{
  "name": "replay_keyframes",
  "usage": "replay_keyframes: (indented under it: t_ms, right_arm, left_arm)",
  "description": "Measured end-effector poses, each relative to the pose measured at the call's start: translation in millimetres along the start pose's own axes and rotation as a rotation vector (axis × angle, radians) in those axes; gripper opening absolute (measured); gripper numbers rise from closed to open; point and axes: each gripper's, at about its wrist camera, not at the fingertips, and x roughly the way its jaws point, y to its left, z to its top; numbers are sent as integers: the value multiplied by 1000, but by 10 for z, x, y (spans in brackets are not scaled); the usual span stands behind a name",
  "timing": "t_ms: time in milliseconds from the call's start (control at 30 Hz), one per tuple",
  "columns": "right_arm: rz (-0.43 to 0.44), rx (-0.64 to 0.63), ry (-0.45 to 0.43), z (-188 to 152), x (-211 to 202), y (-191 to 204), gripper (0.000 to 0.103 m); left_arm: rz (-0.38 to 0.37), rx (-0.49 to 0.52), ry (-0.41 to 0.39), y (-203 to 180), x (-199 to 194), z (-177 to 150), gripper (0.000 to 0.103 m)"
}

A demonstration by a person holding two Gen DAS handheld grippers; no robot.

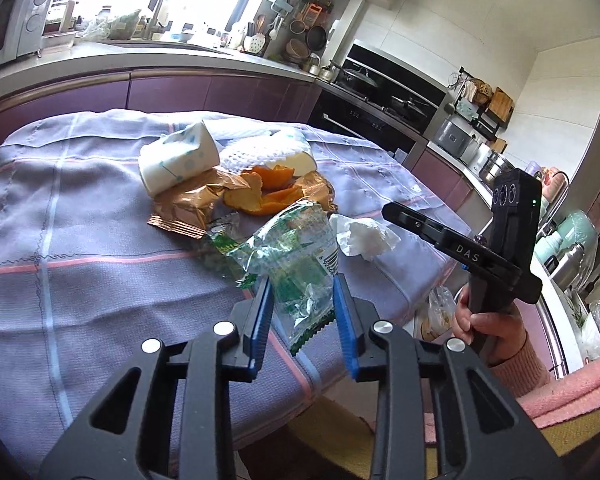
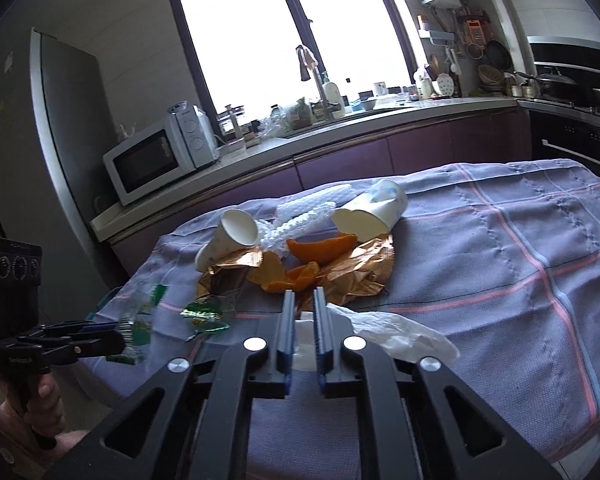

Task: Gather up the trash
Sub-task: 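Carry the bag and tissue to the teal bin and open both tools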

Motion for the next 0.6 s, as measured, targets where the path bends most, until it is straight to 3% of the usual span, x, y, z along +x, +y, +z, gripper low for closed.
replay_keyframes:
  t_ms: [33,233,300,367,600]
  right_arm:
    - [-46,-1,0,-11,11,-41,57]
    - [-116,-43,110,-118,278,-126,59]
    - [-114,-53,133,-160,354,-119,50]
    - [-105,-55,154,-196,409,-110,26]
    - [-7,-56,96,-60,258,72,21]
  left_arm:
    - [10,-5,-7,26,-38,7,30]
    - [55,-40,-38,220,-185,-9,30]
    - [75,-52,-46,290,-233,9,30]
    - [97,-61,-57,348,-294,4,30]
    - [184,-84,-93,568,-519,-24,30]
